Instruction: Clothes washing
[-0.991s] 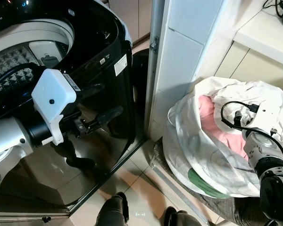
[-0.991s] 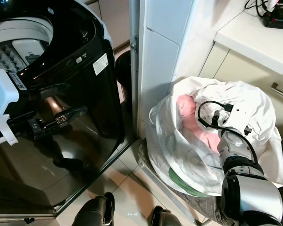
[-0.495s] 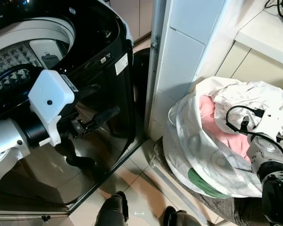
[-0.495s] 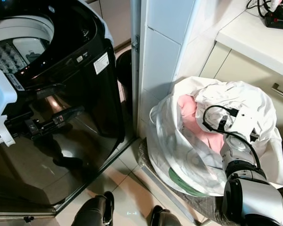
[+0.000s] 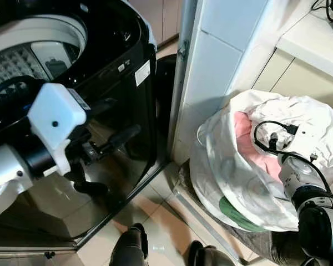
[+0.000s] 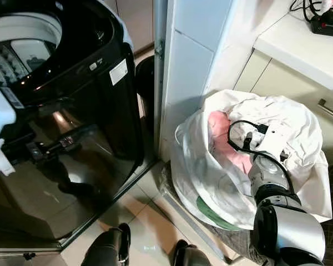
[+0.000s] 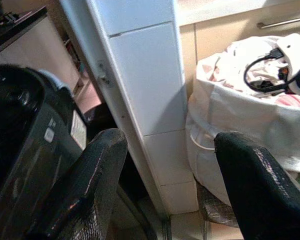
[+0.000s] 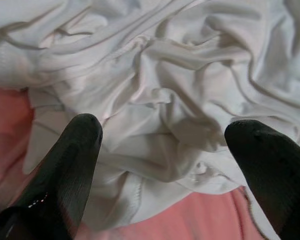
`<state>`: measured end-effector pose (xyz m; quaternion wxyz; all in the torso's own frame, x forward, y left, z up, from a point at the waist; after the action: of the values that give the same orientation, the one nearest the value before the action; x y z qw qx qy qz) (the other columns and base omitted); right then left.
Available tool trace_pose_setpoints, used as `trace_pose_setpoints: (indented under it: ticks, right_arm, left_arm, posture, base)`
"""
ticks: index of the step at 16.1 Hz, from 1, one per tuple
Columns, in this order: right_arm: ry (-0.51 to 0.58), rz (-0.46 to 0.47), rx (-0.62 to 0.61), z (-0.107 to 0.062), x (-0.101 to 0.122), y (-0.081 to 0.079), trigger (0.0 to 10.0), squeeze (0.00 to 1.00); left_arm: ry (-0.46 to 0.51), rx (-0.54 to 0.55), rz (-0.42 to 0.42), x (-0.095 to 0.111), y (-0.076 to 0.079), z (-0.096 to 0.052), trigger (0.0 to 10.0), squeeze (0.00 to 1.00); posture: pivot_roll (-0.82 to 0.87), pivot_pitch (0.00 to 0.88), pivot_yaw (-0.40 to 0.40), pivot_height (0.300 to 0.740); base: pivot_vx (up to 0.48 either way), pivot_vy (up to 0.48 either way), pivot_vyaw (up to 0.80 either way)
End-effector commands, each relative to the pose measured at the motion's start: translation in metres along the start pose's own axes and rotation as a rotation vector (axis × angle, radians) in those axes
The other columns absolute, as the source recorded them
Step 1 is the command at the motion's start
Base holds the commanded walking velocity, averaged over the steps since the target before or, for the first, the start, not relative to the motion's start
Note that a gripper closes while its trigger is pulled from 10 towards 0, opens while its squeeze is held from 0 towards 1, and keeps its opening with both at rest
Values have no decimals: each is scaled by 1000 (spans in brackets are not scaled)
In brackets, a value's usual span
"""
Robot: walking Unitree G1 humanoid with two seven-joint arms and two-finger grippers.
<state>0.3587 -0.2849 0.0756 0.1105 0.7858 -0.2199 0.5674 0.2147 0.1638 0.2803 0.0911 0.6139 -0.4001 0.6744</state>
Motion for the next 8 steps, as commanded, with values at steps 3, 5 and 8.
trace_pose_setpoints:
  ticks: [3,5,8]
  right_arm:
    - [14,5,-10,-1,-5,5,10000,0]
    - [9,-30,-18,-2,-7,6,10000,0]
    - [-31,-120,-125,-3,-14,14,10000,0]
  left_arm:
    - [-16,34,32,8,-1,-12,10000,0]
    - [-25,34,31,9,-1,-15,10000,0]
    - [-59,-3,25,10,4,-22,10000,0]
  posture:
    - [525,310,-26,740]
    - [542,321,-13,740]
    - [558,336,16,740]
  base:
    - [0,0,0]
    - [0,0,0]
    - [0,0,0]
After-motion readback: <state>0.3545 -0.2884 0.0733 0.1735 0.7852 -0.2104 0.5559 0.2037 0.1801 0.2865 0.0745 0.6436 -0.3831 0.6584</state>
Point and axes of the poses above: a point about 5 cm out from each wrist's last joint towards the gripper, its own z axis pointing out of the wrist towards the gripper, its own x axis along the axis of the wrist's last joint, y = z × x, the point moved 2 cm from there along z, pointing out of the wrist towards the gripper, and after that the axes turned 1 degree about z, right-handed, at the moved point
